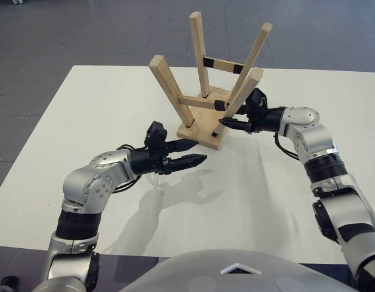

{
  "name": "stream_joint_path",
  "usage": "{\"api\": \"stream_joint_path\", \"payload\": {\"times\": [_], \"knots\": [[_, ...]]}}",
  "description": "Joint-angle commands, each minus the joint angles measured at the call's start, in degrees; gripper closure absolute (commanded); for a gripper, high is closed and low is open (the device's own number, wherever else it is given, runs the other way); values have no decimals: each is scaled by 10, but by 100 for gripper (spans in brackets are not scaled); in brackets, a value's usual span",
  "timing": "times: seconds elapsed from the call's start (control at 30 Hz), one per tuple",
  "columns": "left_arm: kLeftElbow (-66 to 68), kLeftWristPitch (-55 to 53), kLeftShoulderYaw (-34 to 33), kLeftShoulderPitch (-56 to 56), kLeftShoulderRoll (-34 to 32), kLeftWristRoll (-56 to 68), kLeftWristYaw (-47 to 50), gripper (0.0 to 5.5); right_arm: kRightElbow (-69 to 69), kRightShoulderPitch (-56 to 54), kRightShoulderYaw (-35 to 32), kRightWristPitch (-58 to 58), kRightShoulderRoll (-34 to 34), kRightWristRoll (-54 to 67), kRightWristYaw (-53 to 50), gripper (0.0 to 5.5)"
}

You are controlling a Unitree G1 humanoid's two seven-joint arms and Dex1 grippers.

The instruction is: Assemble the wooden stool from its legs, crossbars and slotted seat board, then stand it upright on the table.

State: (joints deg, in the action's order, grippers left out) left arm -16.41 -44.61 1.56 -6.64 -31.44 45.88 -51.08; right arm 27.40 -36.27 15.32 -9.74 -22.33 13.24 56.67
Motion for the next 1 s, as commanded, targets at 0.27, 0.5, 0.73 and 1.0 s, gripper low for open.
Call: {"api": "stream_joint_path", "payload": {"times": [0.27,0.5,0.73,1.0], "knots": [[-18,-14,-13,-23,5,9,28,197,31,49,49,-44,-7,-79,-48,347],[-49,-24,-48,-112,32,48,89,197,27,46,50,-46,-5,-81,-54,347],[-42,29,8,-214,85,-58,199,267,26,43,50,-48,-6,-79,-53,347],[129,312,187,-250,81,-441,272,349,25,39,52,-52,-5,-78,-50,347]]}}
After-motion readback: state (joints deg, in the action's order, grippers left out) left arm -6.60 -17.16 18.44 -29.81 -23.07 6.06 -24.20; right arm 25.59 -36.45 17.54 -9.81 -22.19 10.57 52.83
